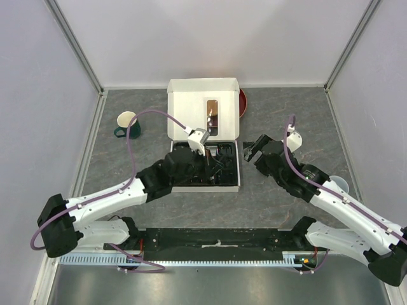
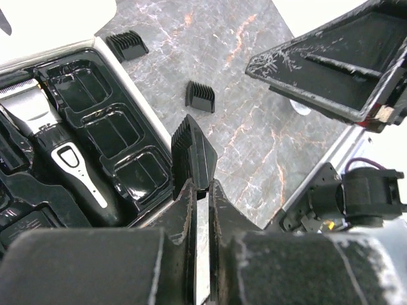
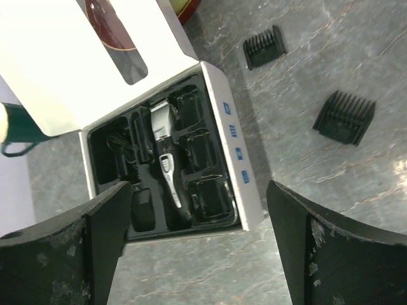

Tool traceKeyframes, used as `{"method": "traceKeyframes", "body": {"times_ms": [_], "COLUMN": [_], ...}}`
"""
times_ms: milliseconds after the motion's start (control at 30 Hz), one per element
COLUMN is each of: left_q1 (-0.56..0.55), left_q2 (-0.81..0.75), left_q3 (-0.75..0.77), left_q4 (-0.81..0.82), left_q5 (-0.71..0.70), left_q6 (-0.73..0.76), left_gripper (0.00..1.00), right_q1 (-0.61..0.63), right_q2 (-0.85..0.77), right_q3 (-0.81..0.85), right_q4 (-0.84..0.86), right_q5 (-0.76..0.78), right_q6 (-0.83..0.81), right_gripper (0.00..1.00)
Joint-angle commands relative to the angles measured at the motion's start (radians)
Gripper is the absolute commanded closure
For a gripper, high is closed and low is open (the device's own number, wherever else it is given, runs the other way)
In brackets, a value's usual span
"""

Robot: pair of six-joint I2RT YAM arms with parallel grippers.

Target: Sort the hair-cutting tools

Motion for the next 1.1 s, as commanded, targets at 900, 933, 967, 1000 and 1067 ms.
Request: {"method": "traceKeyframes", "body": {"times_ms": [900, 933, 967, 1000, 1067], "left_q1": [0.106, 0.118, 0.124, 0.131, 0.150], "left_q2": [-0.068, -0.067, -0.053, -0.044, -0.022], "left_q3": [0.071, 0.073, 0.071, 0.071, 0.074], "left_q4": [-0.147, -0.144, -0.139, -0.134, -0.134], "left_q5": [0.357, 0.368, 0.377, 0.395, 0.411], "left_q6": [0.231, 0.223, 0.219, 0.214, 0.194], "left_gripper": [0.98, 0.98, 0.98, 0.98, 0.98], "right_q1": [-0.005, -0.005, -0.005, -0.003, -0.003], "right_q2": [0.114, 0.119, 0.128, 0.130, 0.139], "right_q3": [-0.097, -0.100, -0.102, -0.106, -0.105], "right_q4": [0.352, 0.350, 0.348, 0.351, 0.338], "right_q5": [-0.551, -0.551, -0.550, -0.547, -0.519], "right_q6": [-0.420, -0.404, -0.397, -0.390, -0.376], "right_gripper": [0.30, 0.31, 0.31, 0.33, 0.34]}}
